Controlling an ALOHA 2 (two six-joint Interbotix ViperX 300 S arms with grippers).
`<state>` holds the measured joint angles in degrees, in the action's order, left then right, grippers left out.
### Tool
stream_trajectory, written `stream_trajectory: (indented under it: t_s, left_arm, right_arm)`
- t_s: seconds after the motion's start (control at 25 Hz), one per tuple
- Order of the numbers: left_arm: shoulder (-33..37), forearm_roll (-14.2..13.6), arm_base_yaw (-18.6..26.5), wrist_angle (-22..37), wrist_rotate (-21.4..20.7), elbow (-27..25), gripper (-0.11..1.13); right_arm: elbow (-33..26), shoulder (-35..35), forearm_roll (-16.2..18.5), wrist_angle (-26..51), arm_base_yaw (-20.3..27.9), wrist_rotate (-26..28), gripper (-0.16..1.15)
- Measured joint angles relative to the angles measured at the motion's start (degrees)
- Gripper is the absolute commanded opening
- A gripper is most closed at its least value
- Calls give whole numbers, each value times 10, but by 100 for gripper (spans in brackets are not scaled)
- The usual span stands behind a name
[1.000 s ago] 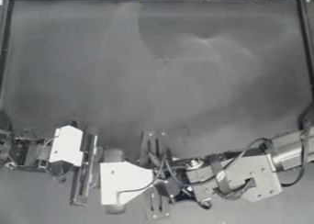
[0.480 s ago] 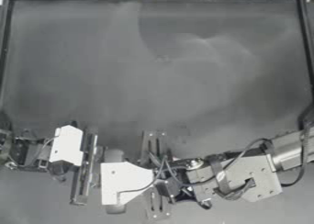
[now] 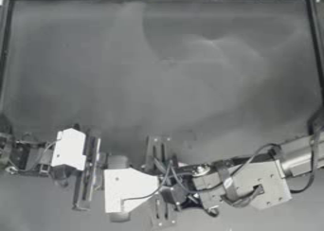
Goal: Put candy in bag
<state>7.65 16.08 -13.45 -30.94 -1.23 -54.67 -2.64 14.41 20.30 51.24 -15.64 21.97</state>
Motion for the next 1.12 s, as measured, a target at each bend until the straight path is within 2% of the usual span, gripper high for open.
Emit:
stream_trajectory:
  t_s: [0.24, 0.52, 0.8, 1.12]
  left_arm:
    - [0, 0, 0, 0, 0, 0, 57]
    - [1, -3, -1, 0, -4, 0, 32]
    - [1, -5, -11, 0, -33, 1, 13]
    - [1, -4, -17, 0, -53, 3, 11]
  right_arm:
    - [1, 0, 0, -1, 0, 0, 4]
    - [3, 0, 0, -2, 1, 0, 4]
    - [5, 0, 0, -2, 0, 0, 4]
    - [8, 0, 0, -3, 0, 1, 4]
